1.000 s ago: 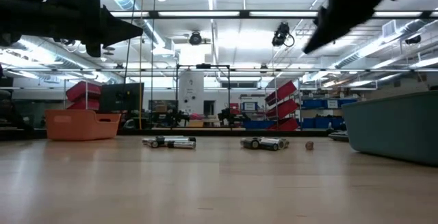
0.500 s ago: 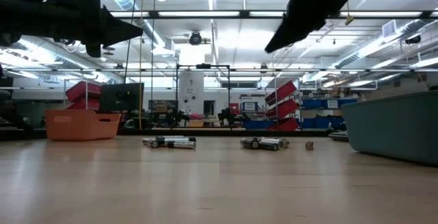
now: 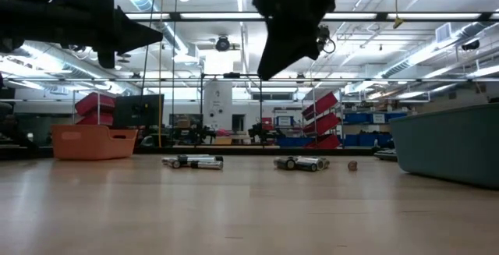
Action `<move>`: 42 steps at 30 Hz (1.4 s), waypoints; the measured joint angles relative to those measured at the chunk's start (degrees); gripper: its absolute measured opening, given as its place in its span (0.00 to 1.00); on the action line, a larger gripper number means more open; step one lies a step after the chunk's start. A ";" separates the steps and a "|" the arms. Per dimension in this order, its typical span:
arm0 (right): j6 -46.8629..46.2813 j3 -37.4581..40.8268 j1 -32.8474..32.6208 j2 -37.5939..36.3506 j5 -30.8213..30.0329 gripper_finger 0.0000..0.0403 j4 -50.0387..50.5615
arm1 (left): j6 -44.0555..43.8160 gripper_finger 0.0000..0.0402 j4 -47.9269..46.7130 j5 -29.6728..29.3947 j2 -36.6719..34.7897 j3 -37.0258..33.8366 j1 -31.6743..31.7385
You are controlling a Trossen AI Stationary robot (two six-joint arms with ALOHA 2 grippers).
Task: Sort batteries
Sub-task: Put the black battery into the blue bin
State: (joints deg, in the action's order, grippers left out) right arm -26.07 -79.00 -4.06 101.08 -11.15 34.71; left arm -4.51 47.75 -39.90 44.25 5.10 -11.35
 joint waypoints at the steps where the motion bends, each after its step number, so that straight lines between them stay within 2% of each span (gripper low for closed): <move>1: -1.72 -1.45 -0.26 1.35 0.85 0.16 2.01 | -0.52 0.00 -0.07 0.26 0.00 0.00 0.00; 7: -10.07 -6.08 -1.14 8.52 8.01 0.16 7.59 | -2.93 0.00 -0.59 3.39 0.00 0.00 -0.02; 16: -17.11 -6.19 -1.85 13.60 7.93 0.17 9.70 | -8.64 0.00 -7.28 4.79 0.00 0.00 -0.02; 24: -18.94 -6.12 -1.83 14.21 0.99 0.21 10.42 | -10.45 0.00 -9.86 6.56 0.00 -0.02 -0.04; 34: -20.62 -6.08 -2.76 14.21 0.11 0.29 10.30 | -11.18 0.00 -9.97 6.56 0.00 -0.02 -0.04; 42: -23.30 -4.73 -4.12 14.19 -2.49 0.30 7.65 | -10.99 0.00 -9.95 6.56 0.00 -0.02 -0.04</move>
State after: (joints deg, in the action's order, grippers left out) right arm -49.37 -83.73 -8.19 115.26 -13.63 42.36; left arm -15.49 37.79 -33.34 44.25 5.08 -11.40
